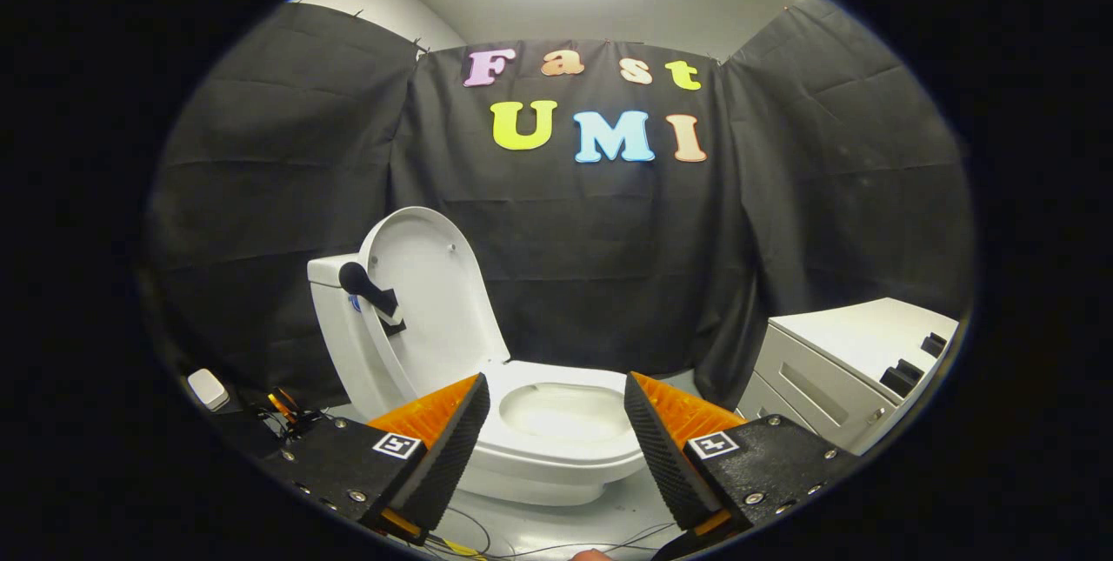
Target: Open the toilet lid.
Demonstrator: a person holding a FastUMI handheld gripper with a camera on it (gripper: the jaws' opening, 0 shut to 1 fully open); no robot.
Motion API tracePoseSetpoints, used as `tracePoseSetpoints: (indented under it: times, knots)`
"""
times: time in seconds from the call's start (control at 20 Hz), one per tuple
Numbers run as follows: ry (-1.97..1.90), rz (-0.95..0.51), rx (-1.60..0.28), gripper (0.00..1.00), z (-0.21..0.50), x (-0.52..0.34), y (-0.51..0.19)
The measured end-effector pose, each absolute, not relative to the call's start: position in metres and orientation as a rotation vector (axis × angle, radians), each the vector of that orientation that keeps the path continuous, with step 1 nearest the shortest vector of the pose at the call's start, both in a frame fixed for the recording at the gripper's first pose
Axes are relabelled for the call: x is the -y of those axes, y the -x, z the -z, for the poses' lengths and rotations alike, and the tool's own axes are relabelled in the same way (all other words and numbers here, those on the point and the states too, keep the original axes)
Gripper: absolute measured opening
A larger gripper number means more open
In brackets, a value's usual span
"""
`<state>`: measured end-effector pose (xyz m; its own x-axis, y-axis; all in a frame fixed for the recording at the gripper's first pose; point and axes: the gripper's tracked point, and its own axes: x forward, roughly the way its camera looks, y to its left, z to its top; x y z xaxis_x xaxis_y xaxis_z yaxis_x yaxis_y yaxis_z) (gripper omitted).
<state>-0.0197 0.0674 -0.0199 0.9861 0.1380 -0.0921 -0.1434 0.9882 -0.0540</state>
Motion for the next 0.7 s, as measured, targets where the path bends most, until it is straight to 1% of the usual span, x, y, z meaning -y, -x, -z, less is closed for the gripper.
tracePoseSetpoints:
  times: [0.3, 0.7]
  knots:
    - [0.055, -0.141, -0.119, 0.95, 0.033, -0.062, 0.017]
    - [0.055, -0.139, -0.114, 0.96, 0.036, -0.060, 0.017]
